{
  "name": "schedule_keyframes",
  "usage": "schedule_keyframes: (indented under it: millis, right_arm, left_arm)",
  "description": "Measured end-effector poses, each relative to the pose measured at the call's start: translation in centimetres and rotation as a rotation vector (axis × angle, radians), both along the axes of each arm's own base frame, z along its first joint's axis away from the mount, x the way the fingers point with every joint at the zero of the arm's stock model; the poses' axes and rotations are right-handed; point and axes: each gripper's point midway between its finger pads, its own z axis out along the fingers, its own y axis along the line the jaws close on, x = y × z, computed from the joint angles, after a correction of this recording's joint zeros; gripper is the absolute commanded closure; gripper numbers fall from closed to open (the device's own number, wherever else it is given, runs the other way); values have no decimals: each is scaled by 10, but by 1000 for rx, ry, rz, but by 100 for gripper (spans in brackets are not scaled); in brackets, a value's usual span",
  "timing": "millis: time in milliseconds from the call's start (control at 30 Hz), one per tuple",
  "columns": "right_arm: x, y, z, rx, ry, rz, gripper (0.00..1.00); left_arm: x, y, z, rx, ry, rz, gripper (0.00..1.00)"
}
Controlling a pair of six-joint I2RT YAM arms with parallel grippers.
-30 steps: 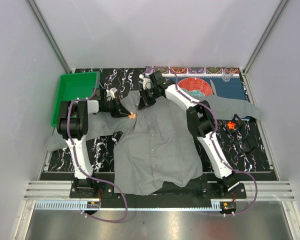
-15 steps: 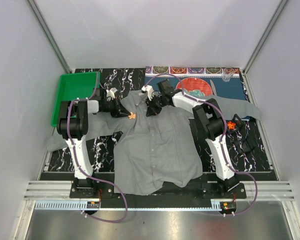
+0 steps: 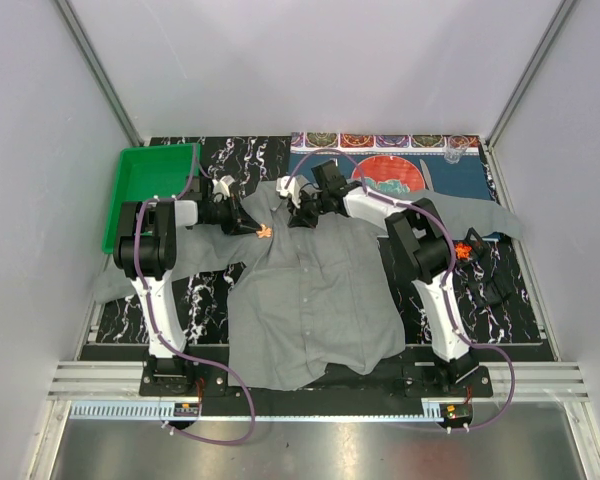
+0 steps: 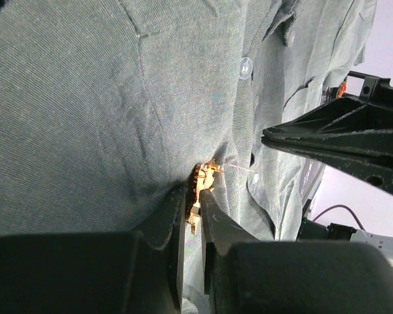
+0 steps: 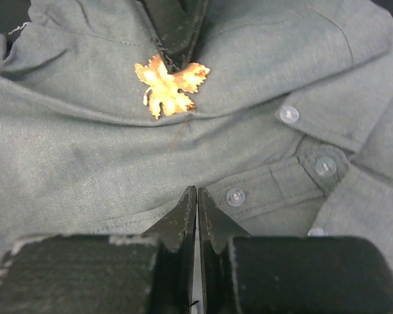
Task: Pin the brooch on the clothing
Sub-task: Pin the brooch to the clothes.
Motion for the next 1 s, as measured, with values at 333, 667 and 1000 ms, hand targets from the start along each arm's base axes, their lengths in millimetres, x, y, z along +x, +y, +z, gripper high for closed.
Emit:
schedule_keyframes:
  millis: [333, 667, 1000]
  right_arm:
    - [-17, 26, 1, -16, -154, 166, 90]
    - [-17, 31, -2, -22, -182, 191, 91]
    - [-10, 27, -13, -65, -188, 161, 81]
  left_arm:
    - [0, 0, 0, 0, 0, 0, 100]
    - [0, 0, 0, -1, 0, 0, 100]
    - [0, 1, 0, -1, 0, 2, 100]
